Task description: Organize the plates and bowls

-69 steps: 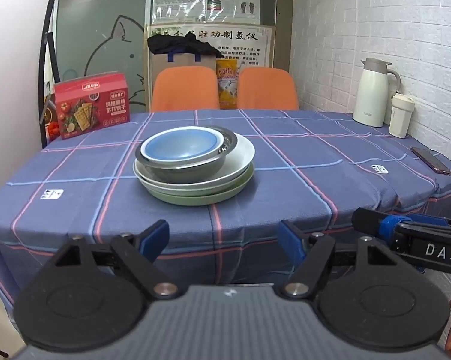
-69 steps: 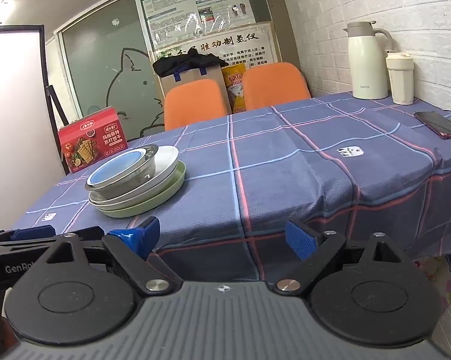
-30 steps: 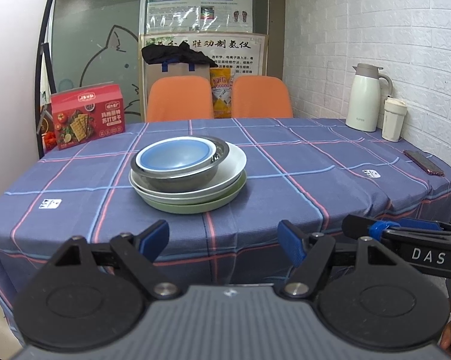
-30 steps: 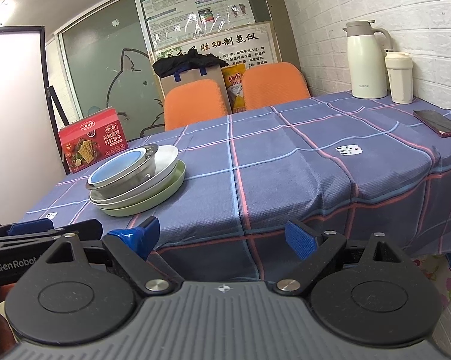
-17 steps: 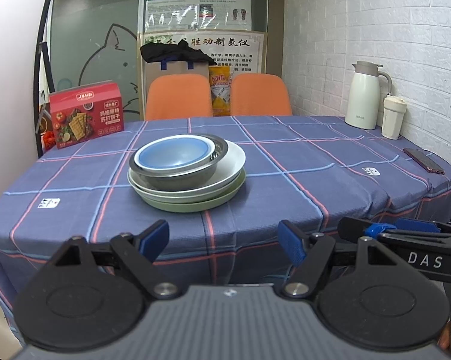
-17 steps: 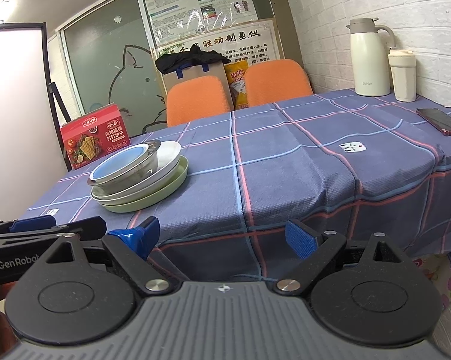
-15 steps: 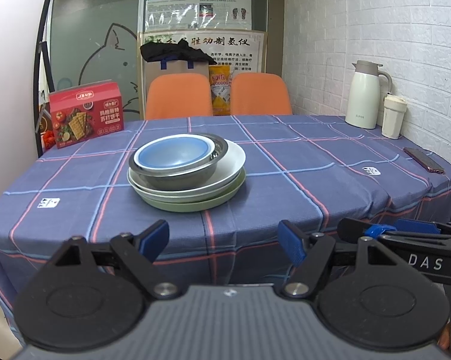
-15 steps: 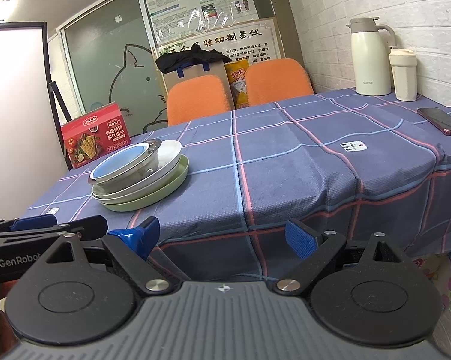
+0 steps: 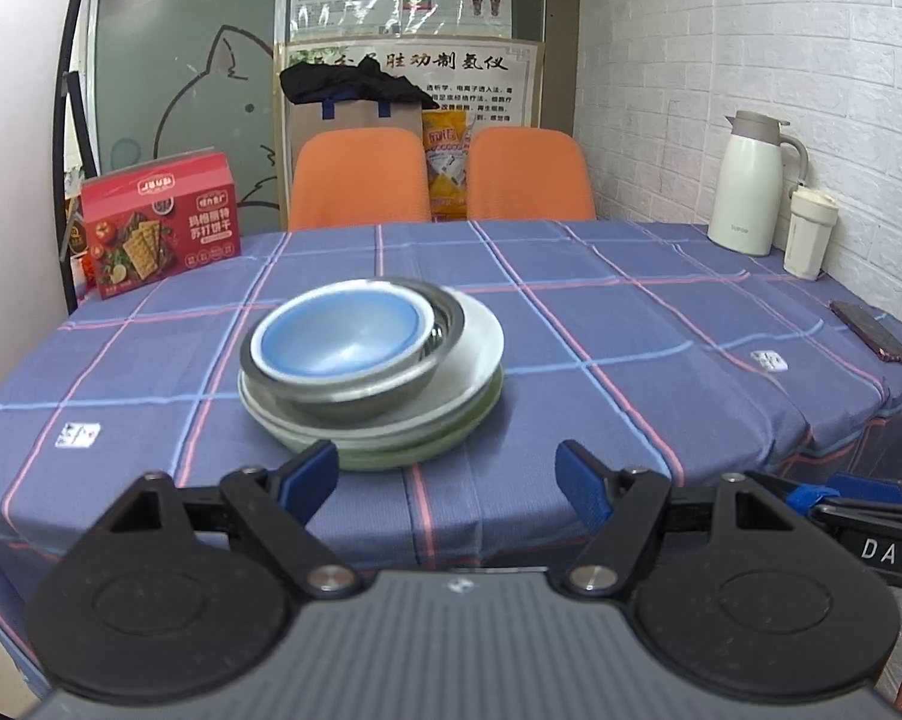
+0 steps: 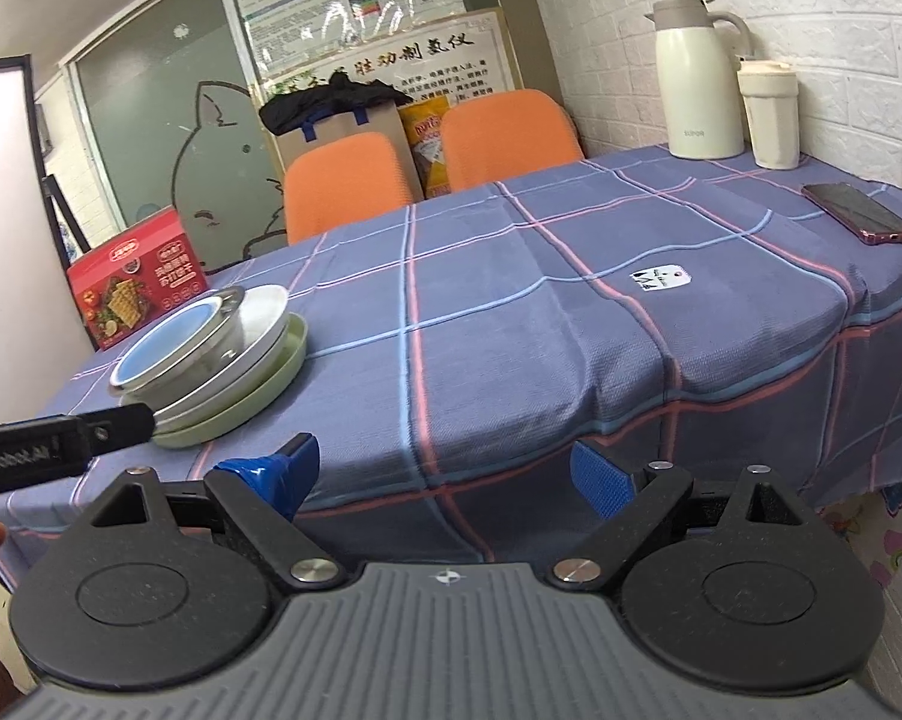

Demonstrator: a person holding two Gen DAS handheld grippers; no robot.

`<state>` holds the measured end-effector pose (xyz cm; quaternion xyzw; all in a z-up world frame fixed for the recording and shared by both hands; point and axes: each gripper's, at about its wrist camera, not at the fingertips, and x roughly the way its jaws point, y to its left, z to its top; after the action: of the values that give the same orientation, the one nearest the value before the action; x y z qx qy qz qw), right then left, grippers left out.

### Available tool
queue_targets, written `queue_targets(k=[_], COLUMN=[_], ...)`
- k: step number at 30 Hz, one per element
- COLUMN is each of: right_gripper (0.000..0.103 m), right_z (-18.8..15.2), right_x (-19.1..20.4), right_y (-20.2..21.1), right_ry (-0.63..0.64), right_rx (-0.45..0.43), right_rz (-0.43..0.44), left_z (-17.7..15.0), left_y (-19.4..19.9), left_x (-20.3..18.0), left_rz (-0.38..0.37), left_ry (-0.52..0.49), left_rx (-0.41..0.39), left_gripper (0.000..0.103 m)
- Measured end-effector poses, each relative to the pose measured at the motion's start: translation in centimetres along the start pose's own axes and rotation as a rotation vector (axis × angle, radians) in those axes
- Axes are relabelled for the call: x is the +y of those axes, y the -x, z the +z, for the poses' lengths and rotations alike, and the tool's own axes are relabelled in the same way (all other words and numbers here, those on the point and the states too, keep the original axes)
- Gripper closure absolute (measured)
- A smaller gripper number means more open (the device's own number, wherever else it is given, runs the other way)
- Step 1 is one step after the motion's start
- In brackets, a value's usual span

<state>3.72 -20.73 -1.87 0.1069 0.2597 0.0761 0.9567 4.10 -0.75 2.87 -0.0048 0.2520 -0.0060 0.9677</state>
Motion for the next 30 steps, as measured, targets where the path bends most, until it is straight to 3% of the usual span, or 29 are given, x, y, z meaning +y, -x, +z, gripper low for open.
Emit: queue_targets(k=[7, 11, 14, 21, 26, 30], right_gripper=[0.025, 0.025, 0.025, 0.025, 0.025, 0.024], right_z=[6.2, 11.6, 15.8, 21.7, 22.4, 22.4], right_x=[-1.0, -2.7, -5.5, -12.6, -14.3, -14.4], right_y=[-4.6, -9.9, -15.6, -29.1, -32.5, -33.1], right_ry=[0.080, 0.166, 0.160, 0.049, 0.051, 0.068], right_rx=[0.031, 0.037, 0.051, 0.149, 0.165, 0.130], right_rz=[-0.041, -0.128, -0.206, -0.369, -0.432, -0.420], left_z=[6.1, 10.3, 12.7, 15.6, 15.8, 15.6], left_y=[-2.1, -6.6, -12.0, -25.7, -33.5, -37.4], left_x=[3.3, 8.1, 11.9, 18.9, 20.9, 20.6], left_rz=[-0.017, 0.028, 0.123, 0.206, 0.242, 0.274], left_ry=[0.022, 0.012, -0.030, 0.032, 0.092, 0.086], left_rx=[-0.083, -0.124, -0.121, -0.009, 0.102, 0.159], left_gripper=[0.029, 0.029, 0.029, 0.029, 0.029, 0.029])
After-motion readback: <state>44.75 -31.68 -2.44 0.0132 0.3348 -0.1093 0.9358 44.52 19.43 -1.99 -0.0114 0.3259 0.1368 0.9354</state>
